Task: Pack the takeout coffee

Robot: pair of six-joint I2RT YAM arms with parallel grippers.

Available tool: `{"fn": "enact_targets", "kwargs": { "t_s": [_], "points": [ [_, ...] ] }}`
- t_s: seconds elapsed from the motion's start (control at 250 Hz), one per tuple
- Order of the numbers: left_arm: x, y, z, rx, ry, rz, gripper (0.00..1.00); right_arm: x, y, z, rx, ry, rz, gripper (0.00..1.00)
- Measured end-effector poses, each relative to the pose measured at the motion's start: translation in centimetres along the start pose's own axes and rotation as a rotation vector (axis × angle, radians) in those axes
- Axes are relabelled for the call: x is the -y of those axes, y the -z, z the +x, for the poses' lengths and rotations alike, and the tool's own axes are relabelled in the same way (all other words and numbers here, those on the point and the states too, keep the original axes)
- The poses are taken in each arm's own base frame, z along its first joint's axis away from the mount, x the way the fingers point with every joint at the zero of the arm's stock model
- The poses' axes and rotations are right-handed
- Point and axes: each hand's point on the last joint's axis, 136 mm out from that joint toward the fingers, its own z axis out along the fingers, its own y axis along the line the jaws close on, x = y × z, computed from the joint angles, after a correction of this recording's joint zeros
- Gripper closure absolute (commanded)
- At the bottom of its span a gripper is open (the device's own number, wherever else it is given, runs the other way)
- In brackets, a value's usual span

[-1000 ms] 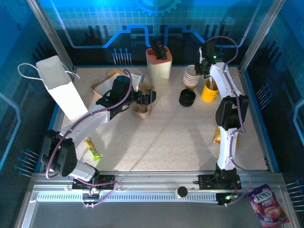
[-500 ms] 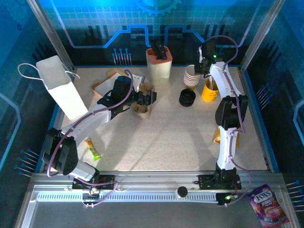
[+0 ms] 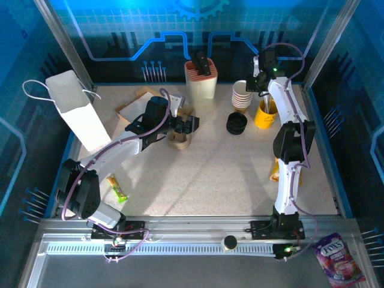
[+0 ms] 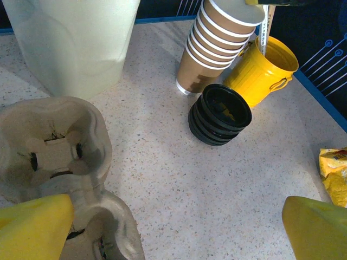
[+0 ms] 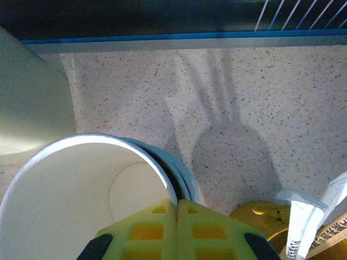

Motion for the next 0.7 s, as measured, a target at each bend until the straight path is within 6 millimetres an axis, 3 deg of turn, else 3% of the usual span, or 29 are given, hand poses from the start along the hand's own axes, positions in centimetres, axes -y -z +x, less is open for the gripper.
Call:
{"fn": "enact_targets", "kwargs": {
  "t_s": [0.468, 0.599, 0.699],
  "points": [
    [-0.2, -0.4, 0.6, 0.002, 0.0, 0.002, 0.0, 0.4, 1.3, -1.1, 0.024, -0.086, -0.083, 0.98],
    [-0.5, -0.6, 1.3, -0.003, 0.008, 0.001, 0.0, 0.3, 3.7, -2.2, 0.068, -0.089, -0.094, 0.97],
    [-0.5, -0.7, 1.3, 0.01, 0.007, 0.004, 0.0, -0.3, 7.1, -3.6, 0.133, -0.084, -0.113, 0.97]
  ]
}}
